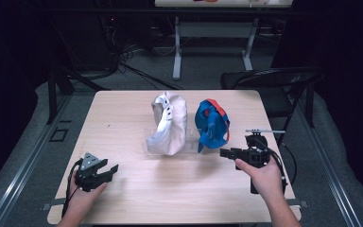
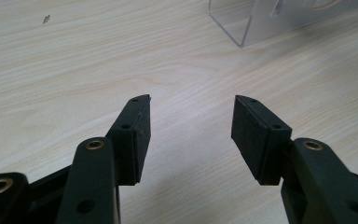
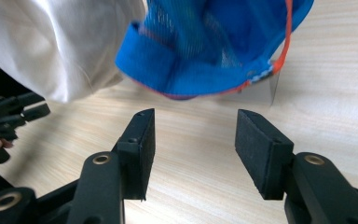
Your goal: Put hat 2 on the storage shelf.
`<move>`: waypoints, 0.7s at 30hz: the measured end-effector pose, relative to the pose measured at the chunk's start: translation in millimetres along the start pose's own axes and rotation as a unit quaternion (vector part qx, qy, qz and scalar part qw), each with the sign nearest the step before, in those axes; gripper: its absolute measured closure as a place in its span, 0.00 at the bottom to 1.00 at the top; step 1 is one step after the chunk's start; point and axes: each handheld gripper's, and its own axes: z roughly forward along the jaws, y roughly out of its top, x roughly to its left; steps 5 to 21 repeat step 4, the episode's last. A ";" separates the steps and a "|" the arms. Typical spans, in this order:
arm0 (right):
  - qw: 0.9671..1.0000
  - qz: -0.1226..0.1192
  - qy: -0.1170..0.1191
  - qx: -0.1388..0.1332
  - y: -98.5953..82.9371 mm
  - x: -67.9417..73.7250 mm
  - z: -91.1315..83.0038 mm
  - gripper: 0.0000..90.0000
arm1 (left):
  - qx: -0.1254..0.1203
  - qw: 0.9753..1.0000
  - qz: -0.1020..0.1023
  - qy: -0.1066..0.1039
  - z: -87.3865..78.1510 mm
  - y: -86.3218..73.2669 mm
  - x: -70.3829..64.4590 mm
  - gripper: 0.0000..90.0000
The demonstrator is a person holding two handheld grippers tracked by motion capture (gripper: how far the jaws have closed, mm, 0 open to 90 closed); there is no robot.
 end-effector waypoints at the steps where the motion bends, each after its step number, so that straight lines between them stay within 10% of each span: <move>1: 1.000 -0.004 0.000 -0.004 -5.5 0.4 2.0 0.53 | 0.000 1.000 0.001 0.000 0.0 0.0 0.2 0.53; 21: 1.000 -0.022 -0.001 -0.018 -22.1 2.6 6.6 0.52 | 0.000 1.000 0.001 0.001 -0.1 -0.1 0.6 0.53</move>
